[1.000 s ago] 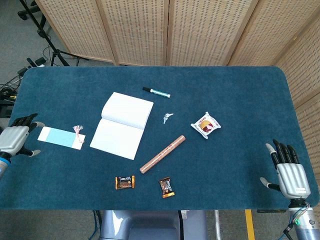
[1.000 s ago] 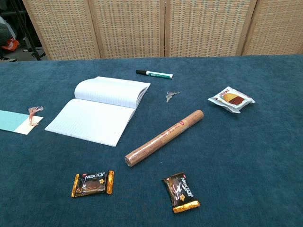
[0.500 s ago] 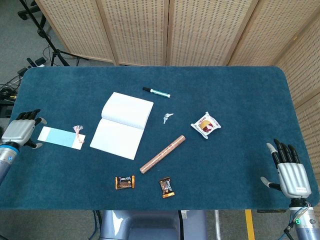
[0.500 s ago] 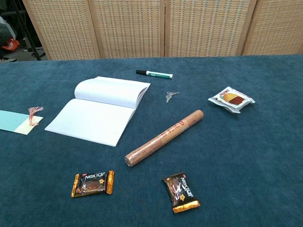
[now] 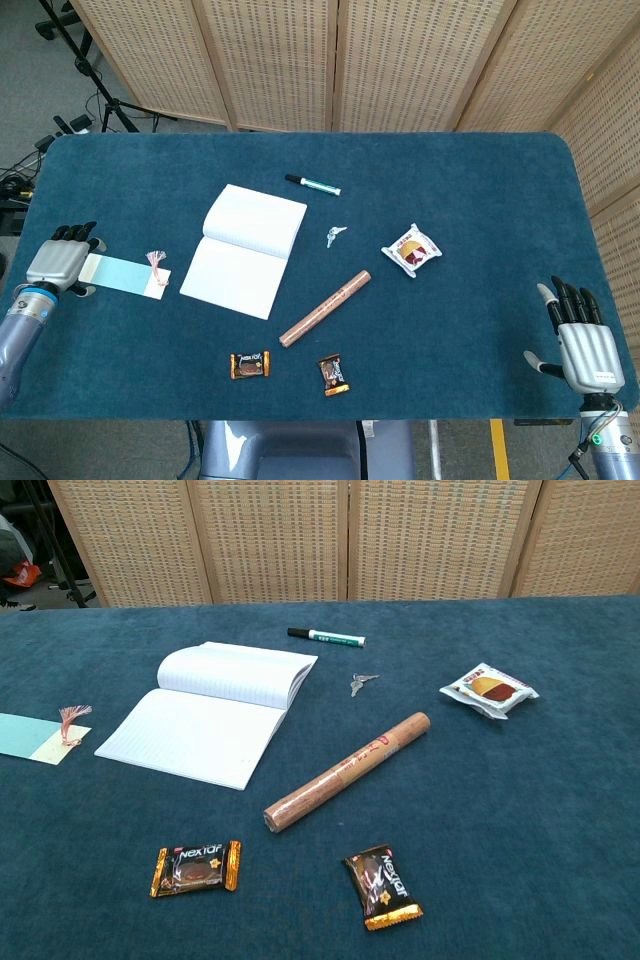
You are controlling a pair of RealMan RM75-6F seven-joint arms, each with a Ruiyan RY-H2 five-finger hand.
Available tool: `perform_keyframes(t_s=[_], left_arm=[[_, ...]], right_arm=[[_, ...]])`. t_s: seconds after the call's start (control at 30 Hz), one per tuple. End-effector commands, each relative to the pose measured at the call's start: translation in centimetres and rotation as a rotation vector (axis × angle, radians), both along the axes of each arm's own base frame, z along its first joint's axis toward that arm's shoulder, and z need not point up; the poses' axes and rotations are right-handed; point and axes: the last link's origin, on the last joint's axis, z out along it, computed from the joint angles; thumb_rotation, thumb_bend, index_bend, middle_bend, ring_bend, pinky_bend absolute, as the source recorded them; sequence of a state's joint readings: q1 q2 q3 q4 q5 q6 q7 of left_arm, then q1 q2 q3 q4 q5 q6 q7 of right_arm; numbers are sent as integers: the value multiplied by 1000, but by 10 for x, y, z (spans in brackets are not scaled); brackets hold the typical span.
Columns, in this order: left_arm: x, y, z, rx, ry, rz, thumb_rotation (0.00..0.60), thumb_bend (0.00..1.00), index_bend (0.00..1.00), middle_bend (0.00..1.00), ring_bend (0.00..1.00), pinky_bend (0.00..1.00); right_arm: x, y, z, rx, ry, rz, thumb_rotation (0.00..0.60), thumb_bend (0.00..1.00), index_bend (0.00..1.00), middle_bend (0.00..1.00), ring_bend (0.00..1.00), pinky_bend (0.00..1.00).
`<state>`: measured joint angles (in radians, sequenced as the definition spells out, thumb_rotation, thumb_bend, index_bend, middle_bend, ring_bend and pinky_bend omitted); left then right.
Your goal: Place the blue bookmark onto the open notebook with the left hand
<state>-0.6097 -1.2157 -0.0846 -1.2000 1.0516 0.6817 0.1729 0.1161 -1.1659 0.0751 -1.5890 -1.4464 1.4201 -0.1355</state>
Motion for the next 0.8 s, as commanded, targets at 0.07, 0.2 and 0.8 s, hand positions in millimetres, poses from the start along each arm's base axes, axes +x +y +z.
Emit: perform_keyframes(t_s=[0.07, 0.2, 0.8], left_arm=[[0, 4, -4, -21, 22, -8, 600, 172, 313, 0, 0, 0], [-1, 6, -8, -27, 41, -14, 600, 172, 313, 0, 0, 0], [-6, 13, -29, -76, 93, -14, 600, 172, 313, 0, 0, 0]], right_arm=[[-1, 0, 0, -4, -1, -2, 600, 169, 0, 0, 0, 7], [-1, -1, 0, -7, -1, -2, 600, 174, 0, 0, 0, 7], [-3, -4, 0, -13, -3, -7, 600, 171, 0, 0, 0, 7]])
